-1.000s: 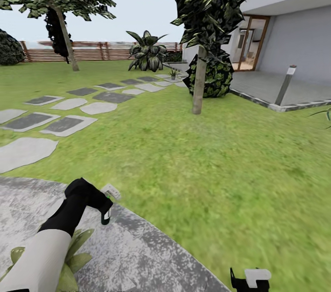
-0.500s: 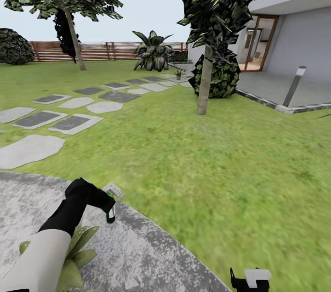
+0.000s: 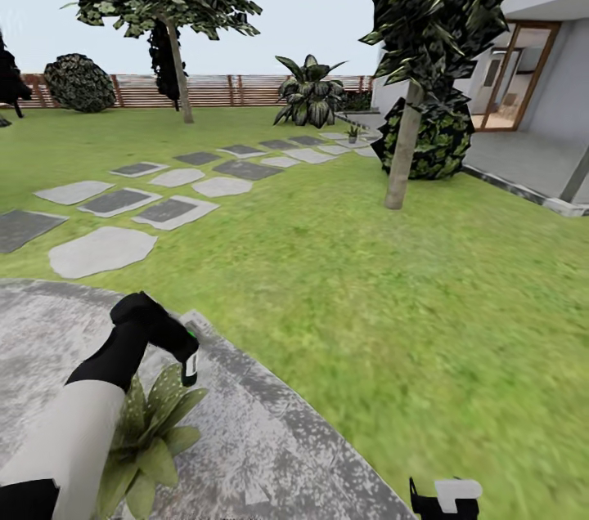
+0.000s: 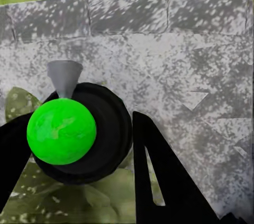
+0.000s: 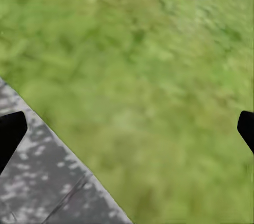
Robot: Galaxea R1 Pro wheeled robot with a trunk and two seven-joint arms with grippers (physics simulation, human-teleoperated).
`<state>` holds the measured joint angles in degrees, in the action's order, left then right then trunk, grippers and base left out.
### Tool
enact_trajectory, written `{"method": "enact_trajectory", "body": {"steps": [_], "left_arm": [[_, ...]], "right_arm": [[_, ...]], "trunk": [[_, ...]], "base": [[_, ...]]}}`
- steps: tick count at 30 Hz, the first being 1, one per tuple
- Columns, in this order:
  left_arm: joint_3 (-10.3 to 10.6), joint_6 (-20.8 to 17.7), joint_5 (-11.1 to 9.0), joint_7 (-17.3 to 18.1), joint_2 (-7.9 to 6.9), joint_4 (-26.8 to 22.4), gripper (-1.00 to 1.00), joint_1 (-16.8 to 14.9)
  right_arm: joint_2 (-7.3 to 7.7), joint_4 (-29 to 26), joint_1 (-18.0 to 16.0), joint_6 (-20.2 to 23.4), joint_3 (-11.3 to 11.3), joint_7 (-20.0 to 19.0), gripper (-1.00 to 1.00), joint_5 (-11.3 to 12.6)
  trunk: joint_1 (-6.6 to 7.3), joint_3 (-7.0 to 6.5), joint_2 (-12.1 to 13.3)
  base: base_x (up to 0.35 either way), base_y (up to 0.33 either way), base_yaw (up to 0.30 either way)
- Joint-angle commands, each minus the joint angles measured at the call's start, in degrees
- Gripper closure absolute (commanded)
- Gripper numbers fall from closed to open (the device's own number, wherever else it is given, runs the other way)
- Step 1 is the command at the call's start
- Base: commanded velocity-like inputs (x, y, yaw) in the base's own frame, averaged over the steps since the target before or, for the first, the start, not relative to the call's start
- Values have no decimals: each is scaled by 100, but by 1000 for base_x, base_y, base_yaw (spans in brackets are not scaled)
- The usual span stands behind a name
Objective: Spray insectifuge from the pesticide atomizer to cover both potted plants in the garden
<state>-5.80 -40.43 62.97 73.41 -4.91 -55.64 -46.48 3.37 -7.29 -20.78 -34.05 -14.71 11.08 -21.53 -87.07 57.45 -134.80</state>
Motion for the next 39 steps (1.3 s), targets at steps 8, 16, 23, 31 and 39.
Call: {"method": "enact_trajectory", "body": {"steps": [8,16,23,31,39], "left_arm": [[-27,-198,633,566,18,-8,100,-463],[-24,-228,646,569,16,-8,100,-491],[-18,-229,646,569,16,-8,100,-510],[-31,-228,646,569,-2,-8,100,-497],[-12,-228,646,569,0,-8,100,-477]], "right_arm": [[2,6,-5,-14,-24,34,-100,-62],[4,4,-5,-14,-24,31,-100,-62],[6,6,-5,-14,-23,30,-100,-62],[6,4,-5,-14,-24,30,-100,-62],[6,4,-5,-14,-24,31,-100,-62]], "trunk": [[1,6,-2],[1,6,-2],[1,6,-2],[1,6,-2],[1,6,-2]], "base": [[0,0,279],[0,0,279],[0,0,279],[0,0,279],[-70,-47,279]]}}
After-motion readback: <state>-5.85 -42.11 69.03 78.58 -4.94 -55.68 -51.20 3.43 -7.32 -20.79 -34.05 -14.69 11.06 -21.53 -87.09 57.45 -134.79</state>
